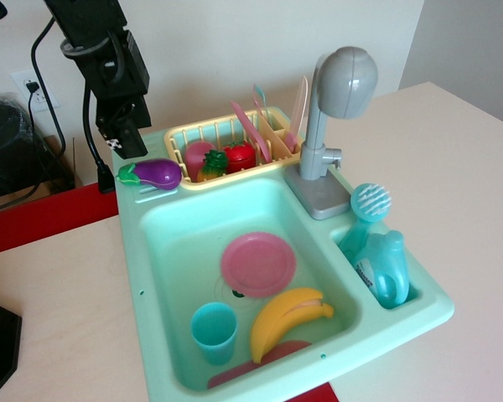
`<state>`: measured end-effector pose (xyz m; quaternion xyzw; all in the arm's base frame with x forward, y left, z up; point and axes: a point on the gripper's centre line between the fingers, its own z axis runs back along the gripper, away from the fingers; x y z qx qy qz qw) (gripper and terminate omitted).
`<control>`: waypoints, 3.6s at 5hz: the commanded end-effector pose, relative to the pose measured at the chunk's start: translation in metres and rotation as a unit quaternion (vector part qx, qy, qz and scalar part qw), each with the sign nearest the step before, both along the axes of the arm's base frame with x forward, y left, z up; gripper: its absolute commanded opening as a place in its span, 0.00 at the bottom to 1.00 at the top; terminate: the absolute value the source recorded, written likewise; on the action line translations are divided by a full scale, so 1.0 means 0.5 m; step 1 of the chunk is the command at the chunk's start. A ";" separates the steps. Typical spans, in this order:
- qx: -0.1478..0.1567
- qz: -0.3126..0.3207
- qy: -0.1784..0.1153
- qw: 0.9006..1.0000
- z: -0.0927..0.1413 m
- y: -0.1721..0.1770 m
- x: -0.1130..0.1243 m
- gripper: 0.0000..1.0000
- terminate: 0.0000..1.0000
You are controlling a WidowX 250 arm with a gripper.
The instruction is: Put eggplant on plate
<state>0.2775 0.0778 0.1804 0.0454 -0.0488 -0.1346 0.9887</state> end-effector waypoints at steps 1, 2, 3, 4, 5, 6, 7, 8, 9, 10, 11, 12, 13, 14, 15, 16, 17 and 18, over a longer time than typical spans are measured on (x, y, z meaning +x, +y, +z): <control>0.000 0.000 0.000 1.000 0.000 0.000 0.000 1.00 0.00; -0.004 0.001 0.006 1.000 -0.009 -0.001 0.006 1.00 0.00; 0.003 0.001 0.012 1.000 -0.034 -0.005 0.007 1.00 0.00; 0.008 -0.002 0.017 1.000 -0.057 -0.010 0.007 1.00 0.00; 0.014 -0.006 0.027 1.000 -0.081 -0.013 0.005 1.00 0.00; 0.014 -0.008 0.031 0.999 -0.097 -0.015 0.003 1.00 0.00; 0.025 0.002 0.012 1.000 -0.108 -0.012 0.001 0.00 0.00; 0.030 0.004 0.003 1.000 -0.105 -0.011 -0.002 0.00 0.00; 0.044 0.001 -0.028 0.999 -0.098 -0.016 0.001 0.00 0.00; 0.040 -0.026 -0.066 0.997 -0.081 -0.041 0.045 0.00 0.00; 0.031 -0.037 -0.082 0.995 -0.072 -0.061 0.079 0.00 0.00; 0.011 -0.050 -0.083 0.995 -0.079 -0.095 0.101 0.00 0.00; 0.001 -0.067 -0.076 0.995 -0.094 -0.132 0.124 0.00 0.00; -0.006 -0.083 -0.068 0.994 -0.106 -0.162 0.133 0.00 0.00; -0.009 -0.091 -0.069 0.993 -0.109 -0.187 0.134 0.00 0.00; -0.003 -0.089 -0.061 0.994 -0.133 -0.181 0.132 0.00 0.00; 0.004 -0.081 -0.056 0.995 -0.165 -0.157 0.127 0.00 0.00; 0.011 -0.070 -0.053 0.996 -0.194 -0.135 0.121 0.00 0.00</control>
